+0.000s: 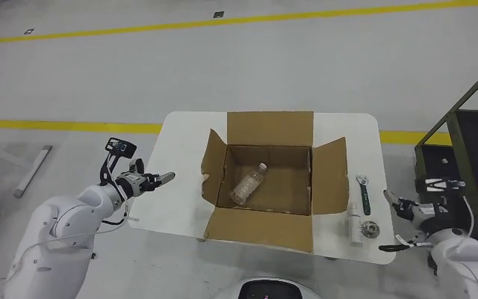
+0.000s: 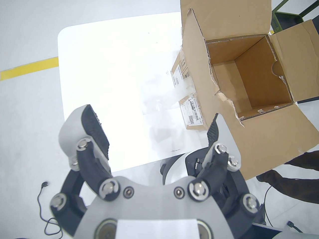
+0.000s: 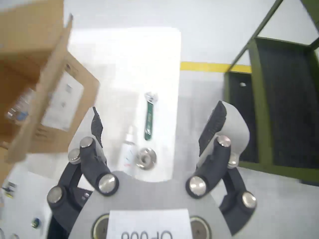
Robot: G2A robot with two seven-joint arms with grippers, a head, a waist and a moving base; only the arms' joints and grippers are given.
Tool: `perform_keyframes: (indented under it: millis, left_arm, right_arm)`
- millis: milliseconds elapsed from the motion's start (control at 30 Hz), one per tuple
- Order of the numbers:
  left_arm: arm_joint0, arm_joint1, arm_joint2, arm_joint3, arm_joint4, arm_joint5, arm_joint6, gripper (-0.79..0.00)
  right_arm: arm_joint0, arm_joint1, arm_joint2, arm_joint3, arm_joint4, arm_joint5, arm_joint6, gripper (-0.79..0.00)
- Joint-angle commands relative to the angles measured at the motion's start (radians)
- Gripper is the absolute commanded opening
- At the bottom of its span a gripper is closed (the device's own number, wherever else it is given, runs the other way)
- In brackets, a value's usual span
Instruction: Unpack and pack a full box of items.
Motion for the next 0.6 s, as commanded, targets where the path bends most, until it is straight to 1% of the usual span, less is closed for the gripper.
perform_keyframes:
  millis: [0,67,400,467,533,567]
  left_arm:
    - [0.0,0.0,0.0,0.0,0.0,0.0,0.0,0.0]
    - [0.0,0.0,0.0,0.0,0.0,0.0,0.0,0.0]
    - [0.0,0.0,0.0,0.0,0.0,0.0,0.0,0.0]
    - [0.0,0.0,0.0,0.0,0.0,0.0,0.0,0.0]
    - [0.0,0.0,0.0,0.0,0.0,0.0,0.0,0.0]
    - [0.0,0.0,0.0,0.0,0.0,0.0,0.0,0.0]
  right_arm:
    - [-0.008,0.001,-0.046,-0.014,-0.142,0.02,0.064,0.0]
    - [-0.003,0.0,-0.097,0.004,-0.211,0.029,0.08,0.0]
    - [-0.003,0.0,-0.103,0.001,-0.204,0.022,0.073,0.0]
    - [-0.005,0.0,-0.136,0.01,-0.195,-0.026,0.051,0.0]
    - [0.009,0.0,-0.182,0.026,-0.248,-0.036,0.063,0.0]
    - [0.022,-0.001,-0.209,0.036,-0.25,-0.033,0.072,0.0]
